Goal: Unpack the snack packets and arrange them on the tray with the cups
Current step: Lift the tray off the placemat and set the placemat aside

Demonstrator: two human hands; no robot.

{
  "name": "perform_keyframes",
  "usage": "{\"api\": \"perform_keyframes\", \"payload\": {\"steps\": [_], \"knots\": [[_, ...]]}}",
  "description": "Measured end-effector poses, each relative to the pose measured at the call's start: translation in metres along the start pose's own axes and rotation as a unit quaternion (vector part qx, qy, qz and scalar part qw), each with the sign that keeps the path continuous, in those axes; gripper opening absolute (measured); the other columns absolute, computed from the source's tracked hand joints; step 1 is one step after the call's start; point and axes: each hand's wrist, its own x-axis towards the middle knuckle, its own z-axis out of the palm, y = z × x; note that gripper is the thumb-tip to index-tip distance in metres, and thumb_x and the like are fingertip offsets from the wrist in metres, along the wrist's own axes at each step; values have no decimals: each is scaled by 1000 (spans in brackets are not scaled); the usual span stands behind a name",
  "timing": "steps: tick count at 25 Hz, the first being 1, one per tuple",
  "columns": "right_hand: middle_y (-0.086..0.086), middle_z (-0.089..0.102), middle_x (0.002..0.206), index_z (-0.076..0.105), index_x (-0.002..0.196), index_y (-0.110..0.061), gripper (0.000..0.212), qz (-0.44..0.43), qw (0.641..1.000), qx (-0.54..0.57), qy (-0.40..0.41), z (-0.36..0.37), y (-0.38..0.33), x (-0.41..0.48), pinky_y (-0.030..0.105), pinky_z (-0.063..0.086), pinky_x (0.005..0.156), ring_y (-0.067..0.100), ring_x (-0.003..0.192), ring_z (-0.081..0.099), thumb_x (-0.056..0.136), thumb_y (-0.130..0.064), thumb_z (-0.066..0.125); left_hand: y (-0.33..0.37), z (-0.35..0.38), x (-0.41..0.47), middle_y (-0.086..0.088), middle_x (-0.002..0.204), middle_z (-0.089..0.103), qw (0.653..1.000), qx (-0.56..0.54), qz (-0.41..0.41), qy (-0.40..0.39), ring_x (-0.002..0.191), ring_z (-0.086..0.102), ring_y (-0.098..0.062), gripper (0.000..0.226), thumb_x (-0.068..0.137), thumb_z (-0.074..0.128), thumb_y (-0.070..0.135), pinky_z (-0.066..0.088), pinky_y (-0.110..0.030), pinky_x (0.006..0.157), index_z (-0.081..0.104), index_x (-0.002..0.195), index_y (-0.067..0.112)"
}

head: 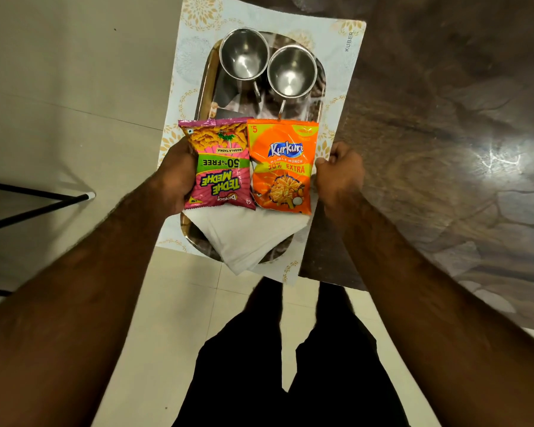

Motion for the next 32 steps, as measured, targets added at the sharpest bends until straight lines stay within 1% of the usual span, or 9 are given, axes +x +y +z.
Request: {"api": "perform_keyframes", "payload": {"steps": [4,7,10,14,16,22,26,29,32], "knots": [[0,76,121,67,124,-13,24,-10,995,15,97,-25,6,8,39,60,101,20,109,72,104,-12,54,-6,-9,-5,-9,94,79,999,22,16,42,85,77,-31,36,99,49,40,62,-43,73,71,112,14],[-8,70,111,65,126,-11,29,-57,979,40,190,-47,7,6,9,51,83,8,99,63,105,-9,45,-10,-14,-8,-13,100,78,999,21,12,48,88,76,-33,37,100,49,38,61,-46,78,70,116,12],[-14,68,114,63,130,-17,33,-81,971,48,218,-61,2,6,16,50,84,4,102,62,106,-10,41,-13,-15,-11,-11,98,78,997,30,19,63,86,76,-32,36,100,49,38,62,-43,74,70,115,12],[-17,67,111,66,129,-18,36,-115,964,26,239,-85,-7,3,-8,40,64,-8,89,59,102,-11,45,-16,-12,-14,-9,92,78,997,19,22,74,81,77,-29,35,99,49,36,62,-36,61,68,114,11],[-25,61,100,68,127,-17,35,-126,955,27,266,-104,-10,-1,-13,36,66,-19,76,52,100,-11,45,-16,-10,-15,-7,90,79,996,18,24,81,80,77,-28,33,98,50,37,62,-38,63,69,112,13],[-21,63,105,68,125,-23,34,-123,938,15,324,-156,-11,-22,-9,39,61,-2,93,62,101,-17,46,-17,-3,-12,-3,89,75,993,55,39,97,87,74,-29,17,99,54,30,61,-42,78,68,96,21],[-22,65,100,70,125,-21,38,-135,930,52,337,-184,-14,-33,-10,40,63,-7,83,65,96,-18,46,-14,-6,-4,-11,111,72,981,121,61,138,103,69,-37,25,98,54,26,57,-46,88,66,116,13],[-18,66,102,70,124,-20,40,-136,930,66,336,-198,-13,-42,-8,42,64,-3,84,64,94,-18,44,-9,-9,-4,-11,114,69,981,120,27,151,100,69,-34,28,96,56,20,56,-33,74,65,121,12],[-17,68,107,69,125,-23,38,-113,931,81,338,-207,-11,-47,-7,44,66,1,96,67,96,-15,45,4,-18,-22,-13,131,60,932,185,30,310,114,62,-32,37,89,53,9,52,-31,83,60,126,13]]}}
